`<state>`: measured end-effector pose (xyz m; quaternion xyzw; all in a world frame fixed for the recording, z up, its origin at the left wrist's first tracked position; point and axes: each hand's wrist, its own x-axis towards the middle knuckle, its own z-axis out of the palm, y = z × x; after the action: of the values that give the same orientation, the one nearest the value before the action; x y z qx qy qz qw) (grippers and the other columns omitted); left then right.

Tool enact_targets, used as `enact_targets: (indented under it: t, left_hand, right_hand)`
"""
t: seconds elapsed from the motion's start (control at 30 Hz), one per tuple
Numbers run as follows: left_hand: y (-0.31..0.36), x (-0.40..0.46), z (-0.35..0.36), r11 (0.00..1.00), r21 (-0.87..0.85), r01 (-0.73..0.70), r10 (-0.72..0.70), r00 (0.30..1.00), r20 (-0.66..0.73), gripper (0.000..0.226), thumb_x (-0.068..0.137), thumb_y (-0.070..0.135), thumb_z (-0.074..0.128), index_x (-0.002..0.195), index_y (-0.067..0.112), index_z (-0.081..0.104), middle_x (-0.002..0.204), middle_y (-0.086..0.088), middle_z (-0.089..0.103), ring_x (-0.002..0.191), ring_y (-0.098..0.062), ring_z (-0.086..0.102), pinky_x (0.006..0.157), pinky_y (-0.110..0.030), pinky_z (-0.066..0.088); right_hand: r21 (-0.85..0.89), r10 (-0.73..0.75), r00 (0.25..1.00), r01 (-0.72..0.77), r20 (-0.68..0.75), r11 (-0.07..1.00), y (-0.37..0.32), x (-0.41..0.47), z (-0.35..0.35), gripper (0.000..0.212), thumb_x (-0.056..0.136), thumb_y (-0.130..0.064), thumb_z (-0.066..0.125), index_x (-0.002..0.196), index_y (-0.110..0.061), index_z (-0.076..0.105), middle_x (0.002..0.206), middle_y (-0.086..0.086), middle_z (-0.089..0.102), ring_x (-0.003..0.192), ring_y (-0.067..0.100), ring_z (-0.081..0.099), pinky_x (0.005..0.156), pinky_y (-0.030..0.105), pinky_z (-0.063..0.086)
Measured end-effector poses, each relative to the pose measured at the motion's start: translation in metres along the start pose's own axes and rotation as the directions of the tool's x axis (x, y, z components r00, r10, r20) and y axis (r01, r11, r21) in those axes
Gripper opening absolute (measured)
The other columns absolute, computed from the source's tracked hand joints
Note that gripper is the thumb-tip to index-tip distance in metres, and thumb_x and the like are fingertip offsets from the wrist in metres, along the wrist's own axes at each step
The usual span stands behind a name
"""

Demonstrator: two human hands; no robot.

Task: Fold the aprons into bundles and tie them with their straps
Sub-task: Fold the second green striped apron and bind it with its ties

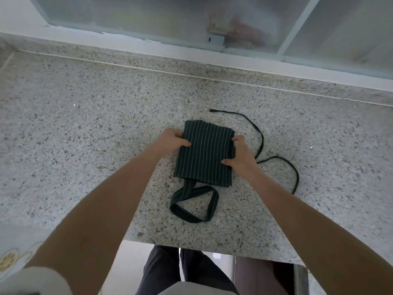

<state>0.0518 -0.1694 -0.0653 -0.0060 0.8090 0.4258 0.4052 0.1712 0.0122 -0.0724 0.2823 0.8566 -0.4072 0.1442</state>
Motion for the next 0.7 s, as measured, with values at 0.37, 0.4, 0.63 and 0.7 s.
enact_targets:
  t: [0.37, 0.4, 0.63, 0.7]
  left_hand:
    - [0.029, 0.013, -0.008, 0.897, -0.387, 0.214, -0.159, 0.973, 0.170, 0.048, 0.088, -0.001, 0.058, 0.133, 0.006, 0.044, 0.095, -0.011, 0.061, 0.065, -0.010, 0.057, 0.048, -0.015, 0.052]
    - [0.026, 0.012, -0.007, 0.849, -0.479, 0.223, -0.138, 0.969, 0.206, 0.048, 0.089, -0.005, 0.054, 0.134, 0.009, 0.044, 0.113, -0.015, 0.060, 0.073, -0.015, 0.065, 0.056, -0.019, 0.057]
    - [0.001, 0.006, -0.006, 0.813, -0.552, 0.185, 0.030, 0.934, 0.356, 0.052, 0.092, -0.012, 0.041, 0.133, 0.019, 0.044, 0.117, -0.008, 0.063, 0.098, -0.023, 0.068, 0.094, -0.035, 0.051]
    - [0.000, 0.004, -0.006, 0.831, -0.528, 0.172, 0.052, 0.922, 0.383, 0.049, 0.089, -0.018, 0.036, 0.123, 0.014, 0.051, 0.116, -0.009, 0.063, 0.103, -0.024, 0.065, 0.097, -0.033, 0.048]
  right_hand:
    - [-0.302, -0.075, 0.969, 0.000, -0.236, 0.953, -0.012, 0.003, -0.003, 0.040, 0.084, -0.006, 0.066, 0.112, -0.012, 0.038, 0.107, 0.008, 0.049, 0.094, 0.021, 0.050, 0.075, 0.031, 0.046]
    - [-0.258, -0.063, 0.971, 0.002, -0.229, 0.966, -0.017, 0.003, -0.004, 0.032, 0.087, -0.007, 0.061, 0.109, -0.012, 0.039, 0.097, 0.007, 0.052, 0.084, 0.020, 0.052, 0.065, 0.030, 0.046]
    - [0.761, 0.350, 0.910, -0.385, 0.221, 0.522, -0.037, 0.005, -0.011, 0.038, 0.098, -0.037, 0.045, 0.124, -0.010, 0.042, 0.092, 0.019, 0.066, 0.077, 0.025, 0.068, 0.063, 0.032, 0.056]
    - [0.839, 0.374, 0.866, -0.453, 0.332, 0.303, -0.032, 0.006, -0.018, 0.049, 0.095, -0.051, 0.043, 0.126, -0.014, 0.037, 0.107, 0.023, 0.060, 0.092, 0.032, 0.065, 0.074, 0.042, 0.054]
